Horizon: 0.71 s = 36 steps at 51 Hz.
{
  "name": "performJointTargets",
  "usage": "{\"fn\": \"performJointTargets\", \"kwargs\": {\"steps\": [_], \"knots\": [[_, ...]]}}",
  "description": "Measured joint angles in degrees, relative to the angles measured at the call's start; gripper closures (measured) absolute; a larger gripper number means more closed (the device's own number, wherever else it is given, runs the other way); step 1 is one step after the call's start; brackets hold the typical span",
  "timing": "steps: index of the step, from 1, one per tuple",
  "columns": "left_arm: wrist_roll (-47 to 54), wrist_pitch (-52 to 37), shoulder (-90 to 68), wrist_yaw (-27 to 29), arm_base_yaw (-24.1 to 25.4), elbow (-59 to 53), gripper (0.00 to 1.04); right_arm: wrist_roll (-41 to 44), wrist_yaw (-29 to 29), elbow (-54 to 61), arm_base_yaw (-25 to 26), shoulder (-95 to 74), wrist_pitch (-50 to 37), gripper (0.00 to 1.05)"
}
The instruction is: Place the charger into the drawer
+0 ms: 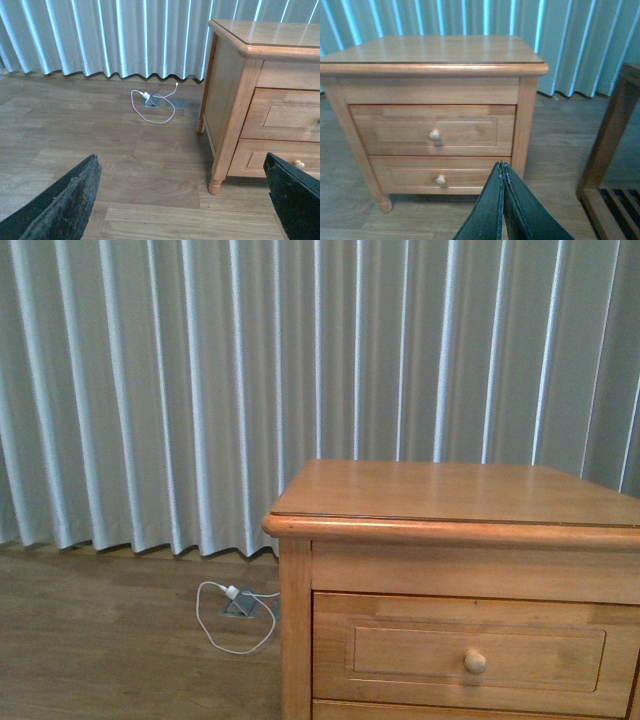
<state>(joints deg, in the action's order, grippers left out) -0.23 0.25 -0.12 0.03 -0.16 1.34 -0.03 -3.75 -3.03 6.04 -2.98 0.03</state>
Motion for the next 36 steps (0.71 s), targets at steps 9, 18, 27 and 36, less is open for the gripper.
{"fn": "performJointTargets", "kwargs": {"steps": [9,18,27,36], "knots": [[0.0,0.0,0.02,0.04,0.0,-0.02,0.06,0.02,3.41,2.58,-5.73,2.64,0.09,1.03],[0.0,0.0,0.02,0.02,0.0,0.0,0.06,0.0,3.58,2.69,-5.79,2.75,0.13,1.03],[0.0,0.0,0.02,0.02,0.0,0.0,0.06,0.02,3.65,2.69,-5.81,2.75,0.13,1.03],[0.0,0.0,0.02,0.02,0.0,0.0,0.06,0.04,3.65,2.69,-5.81,2.75,0.13,0.85]]}}
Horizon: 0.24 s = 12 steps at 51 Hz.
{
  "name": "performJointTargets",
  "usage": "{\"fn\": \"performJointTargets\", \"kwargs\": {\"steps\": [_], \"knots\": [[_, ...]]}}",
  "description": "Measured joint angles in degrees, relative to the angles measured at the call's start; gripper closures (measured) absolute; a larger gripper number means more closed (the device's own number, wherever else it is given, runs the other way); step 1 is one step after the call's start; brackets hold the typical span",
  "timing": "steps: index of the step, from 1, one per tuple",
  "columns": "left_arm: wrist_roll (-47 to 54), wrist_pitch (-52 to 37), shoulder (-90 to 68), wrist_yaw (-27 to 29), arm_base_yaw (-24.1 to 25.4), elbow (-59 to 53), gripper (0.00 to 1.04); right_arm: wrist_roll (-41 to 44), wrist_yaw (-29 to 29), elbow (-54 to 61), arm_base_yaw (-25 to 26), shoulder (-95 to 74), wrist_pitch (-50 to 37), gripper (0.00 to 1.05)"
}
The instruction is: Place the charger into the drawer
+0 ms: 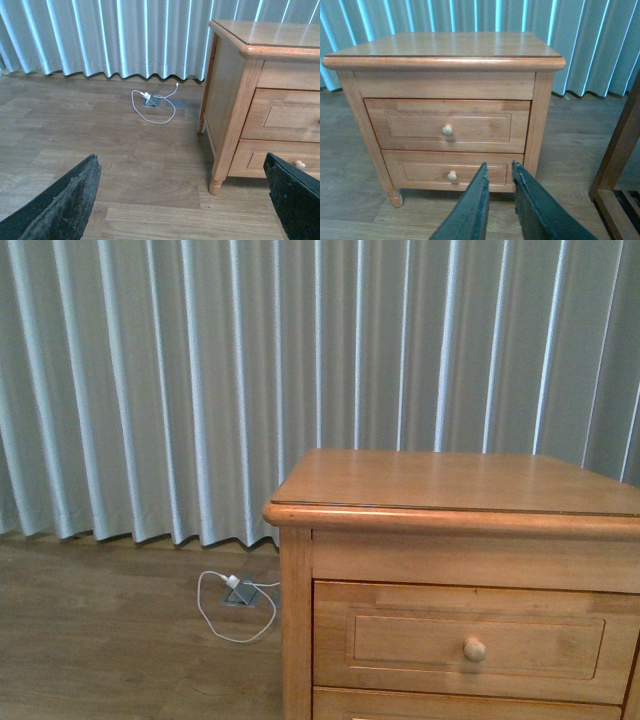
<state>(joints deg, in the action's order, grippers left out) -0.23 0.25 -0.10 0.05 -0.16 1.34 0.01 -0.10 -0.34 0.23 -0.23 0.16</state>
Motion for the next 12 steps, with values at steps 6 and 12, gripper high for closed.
{"fn": "performJointTargets", "kwargs": {"steps": [6,12], "knots": [[0.0,0.0,0.0,0.0,0.0,0.0,0.06,0.0,0.0,0.0,0.0,0.0,0.0,0.57],[0.0,0.0,0.0,0.0,0.0,-0.02,0.06,0.0,0.0,0.0,0.0,0.0,0.0,0.36]]}}
